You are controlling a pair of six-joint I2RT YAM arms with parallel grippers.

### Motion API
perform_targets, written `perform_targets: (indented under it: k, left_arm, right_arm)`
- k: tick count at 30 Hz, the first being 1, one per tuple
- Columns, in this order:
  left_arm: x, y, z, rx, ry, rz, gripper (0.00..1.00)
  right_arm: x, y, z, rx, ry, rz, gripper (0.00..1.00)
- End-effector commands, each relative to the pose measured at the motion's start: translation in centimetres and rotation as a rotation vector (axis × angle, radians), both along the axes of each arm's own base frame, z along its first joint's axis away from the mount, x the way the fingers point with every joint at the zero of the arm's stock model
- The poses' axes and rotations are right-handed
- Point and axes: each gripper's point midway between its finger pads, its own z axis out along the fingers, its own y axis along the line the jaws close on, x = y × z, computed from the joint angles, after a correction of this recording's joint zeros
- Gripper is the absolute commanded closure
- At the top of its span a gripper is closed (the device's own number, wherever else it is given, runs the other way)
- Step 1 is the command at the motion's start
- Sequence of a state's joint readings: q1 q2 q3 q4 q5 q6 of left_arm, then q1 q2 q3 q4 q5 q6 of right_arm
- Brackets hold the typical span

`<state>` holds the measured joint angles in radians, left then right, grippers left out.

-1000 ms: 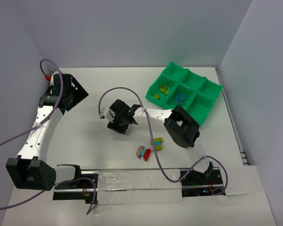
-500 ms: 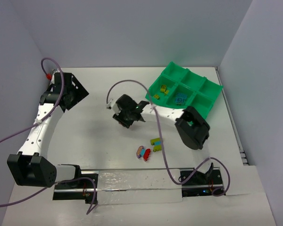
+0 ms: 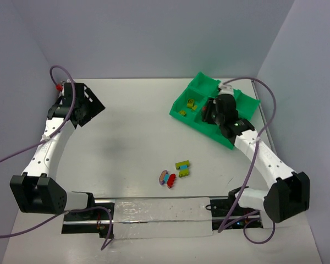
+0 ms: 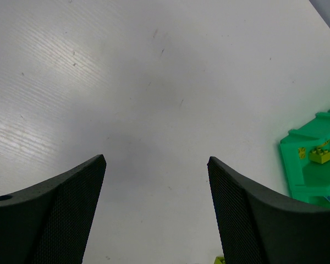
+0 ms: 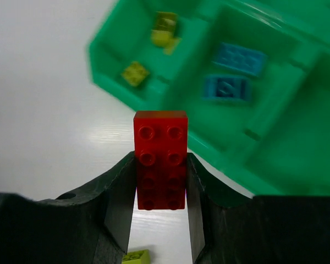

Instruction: Sort the legos into containers by color

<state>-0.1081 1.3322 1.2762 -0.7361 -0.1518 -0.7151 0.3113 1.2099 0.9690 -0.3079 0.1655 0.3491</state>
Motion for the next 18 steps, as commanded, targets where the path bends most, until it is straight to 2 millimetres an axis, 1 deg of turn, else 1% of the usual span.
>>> perform_targets:
  k: [1, 2, 4, 6, 7, 10, 11, 12, 14, 15, 16, 18]
  left_arm:
    - [1.7, -0.4, 2.9, -0.014, -0.097, -0.031, 0.18]
    - [1.8, -0.4, 2.8, -0.014, -0.096, -0.033, 0.18]
    - [1.9, -0.5, 2.9, -0.017, -0.097, -0.038, 0.18]
    - [1.9, -0.6, 2.9, -0.02, -0.098, -0.041, 0.18]
    - [1.8, -0.6, 3.1, -0.023, -0.1, -0.044, 0.18]
    - [1.7, -0.7, 3.2, -0.026, -0.106, -0.048, 0.18]
    - [1.7, -0.7, 3.2, -0.026, -0.107, -0.048, 0.18]
    - [1.7, -0.7, 3.2, -0.026, -0.106, -0.047, 0.18]
    - [1.6, -0.7, 3.4, -0.023, -0.108, -0.048, 0.18]
    - [1.5, -0.6, 3.4, -0.021, -0.107, -0.046, 0.18]
    - [1.5, -0.6, 3.4, -0.019, -0.108, -0.045, 0.18]
    - [1.4, -0.5, 3.5, -0.017, -0.112, -0.044, 0.18]
  right_arm:
    - [-0.7, -7.5, -2.1, 0.122, 0.06, -0.378, 1.0]
    - [-0.7, -8.8, -2.5, 0.12, 0.066, -0.414, 1.0]
    - [-0.5, -10.1, -3.1, 0.101, 0.084, -0.461, 1.0]
    - [-0.1, -10.8, -3.3, 0.084, 0.09, -0.49, 1.0]
    - [0.3, -11.5, -3.4, 0.07, 0.089, -0.515, 1.0]
    - [1.2, -12.5, -4.1, 0.037, 0.104, -0.546, 1.0]
    - [1.5, -12.9, -4.4, 0.024, 0.111, -0.555, 0.98]
    - [1.7, -12.9, -4.1, 0.024, 0.103, -0.556, 0.95]
    - [2.2, -13.6, -4.5, -0.018, 0.117, -0.578, 0.7]
    - [2.3, -13.7, -4.5, -0.021, 0.116, -0.58, 0.5]
    - [2.5, -14.0, -4.3, -0.034, 0.111, -0.592, 0.37]
    - [2.6, -14.4, -4.2, -0.051, 0.107, -0.605, 0.26]
